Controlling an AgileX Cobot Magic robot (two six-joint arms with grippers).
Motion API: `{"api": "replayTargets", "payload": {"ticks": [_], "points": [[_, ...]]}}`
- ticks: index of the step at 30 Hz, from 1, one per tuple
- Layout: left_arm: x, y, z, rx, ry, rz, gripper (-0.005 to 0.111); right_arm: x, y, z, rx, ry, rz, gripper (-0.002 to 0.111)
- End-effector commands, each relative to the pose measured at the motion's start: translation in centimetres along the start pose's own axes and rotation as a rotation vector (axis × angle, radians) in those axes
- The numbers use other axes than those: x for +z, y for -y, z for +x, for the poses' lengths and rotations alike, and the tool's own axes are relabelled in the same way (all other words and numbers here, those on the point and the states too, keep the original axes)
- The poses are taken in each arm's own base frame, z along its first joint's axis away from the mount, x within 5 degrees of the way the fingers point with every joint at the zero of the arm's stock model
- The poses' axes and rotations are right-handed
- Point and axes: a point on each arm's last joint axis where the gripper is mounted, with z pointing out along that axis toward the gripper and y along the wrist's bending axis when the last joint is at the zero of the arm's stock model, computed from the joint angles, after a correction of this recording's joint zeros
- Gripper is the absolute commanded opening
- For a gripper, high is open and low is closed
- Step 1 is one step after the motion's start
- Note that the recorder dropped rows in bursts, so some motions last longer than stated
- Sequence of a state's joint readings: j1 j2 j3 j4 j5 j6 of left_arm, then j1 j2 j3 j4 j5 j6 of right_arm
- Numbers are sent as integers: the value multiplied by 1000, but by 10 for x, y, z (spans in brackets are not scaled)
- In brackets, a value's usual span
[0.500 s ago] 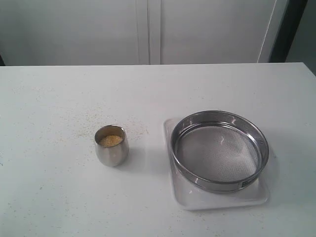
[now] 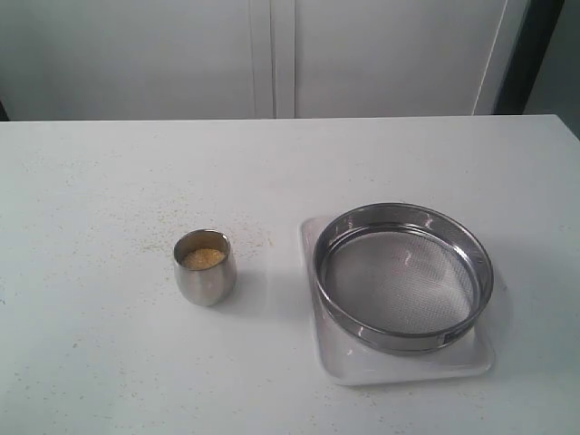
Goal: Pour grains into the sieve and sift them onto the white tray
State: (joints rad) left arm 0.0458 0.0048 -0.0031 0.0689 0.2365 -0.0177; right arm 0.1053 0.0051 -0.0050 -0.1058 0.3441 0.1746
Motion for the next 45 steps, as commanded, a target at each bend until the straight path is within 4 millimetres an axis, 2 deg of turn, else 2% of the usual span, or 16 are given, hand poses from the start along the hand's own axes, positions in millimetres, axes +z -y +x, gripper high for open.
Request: {"api": "replayTargets", "payload": {"ticks": [1, 10, 19, 27, 45], "points": [[0, 0, 0, -12, 5, -1, 0, 0, 0, 1, 3, 8, -5, 0], [0, 0, 0, -12, 9, -2, 0, 0, 0, 1, 3, 8, -5, 0], [-3, -3, -23, -12, 268, -36, 0, 0, 0, 1, 3, 8, -5, 0], [-4, -3, -24, -12, 282, -38, 0, 0, 0, 1, 3, 8, -5, 0], [-10, -6, -41, -16, 482, -64, 0, 0, 0, 1, 3, 8, -5, 0]]}}
